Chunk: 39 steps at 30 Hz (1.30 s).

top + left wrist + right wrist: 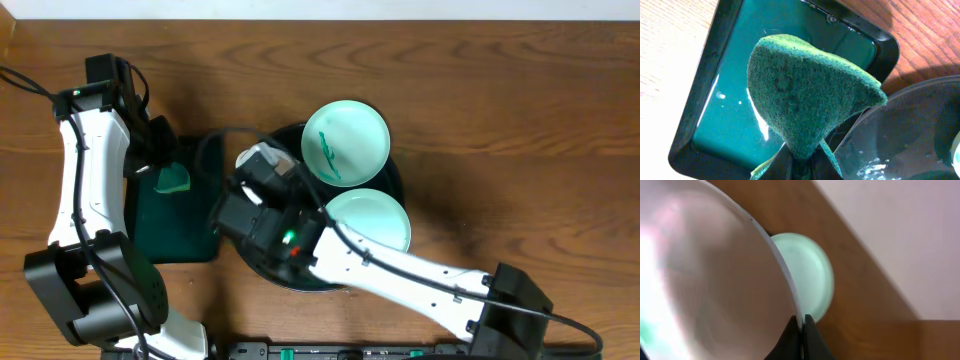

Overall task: Clean dirty plates on tray and stack at the side
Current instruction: 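Carry the cleaned plate right and set it on the table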

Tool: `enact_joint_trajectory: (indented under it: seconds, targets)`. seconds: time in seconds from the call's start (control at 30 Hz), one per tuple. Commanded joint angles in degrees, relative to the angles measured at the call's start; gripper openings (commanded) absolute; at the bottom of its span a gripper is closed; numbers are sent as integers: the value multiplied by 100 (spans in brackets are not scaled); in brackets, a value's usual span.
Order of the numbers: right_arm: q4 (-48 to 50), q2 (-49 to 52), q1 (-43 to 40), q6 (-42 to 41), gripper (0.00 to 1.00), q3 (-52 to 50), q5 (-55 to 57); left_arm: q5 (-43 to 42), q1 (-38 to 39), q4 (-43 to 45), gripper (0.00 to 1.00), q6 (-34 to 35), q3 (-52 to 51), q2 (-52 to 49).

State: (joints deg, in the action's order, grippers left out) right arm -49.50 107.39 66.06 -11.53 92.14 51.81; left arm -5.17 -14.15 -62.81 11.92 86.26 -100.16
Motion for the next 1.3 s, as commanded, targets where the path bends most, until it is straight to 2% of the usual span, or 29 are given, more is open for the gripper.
enact_joint_trajectory:
  seconds: [0.0,0.33,0.6,0.83,1.0,1.1,1.27]
  targets:
    - [13,-214,-472,-459,1,50,-1290,72,-20,-20,7,-72,129,98]
    - [354,-1119,-2616,-549,1,50,-4826,70,-17,-63,7,-72,129,98]
    - [-57,-1469,-4695,-949,1,50,-6408,70,46,-63,7,-72,129,98]
    - [-1108,-1475,-6408,-964,1,44,-6531,72,251,-33,7,-72,129,98]
    - [-1582,-1438,-7208,-787,1,-101,-6218,72,435,50,7,-72,129,98]
    - [-1526,-1438,-7479,-632,1,-520,-5949,72,560,83,7,-72,129,98]
    - [-855,-1438,-7578,-619,1,-1602,-5633,72,671,138,8,-72,129,98]
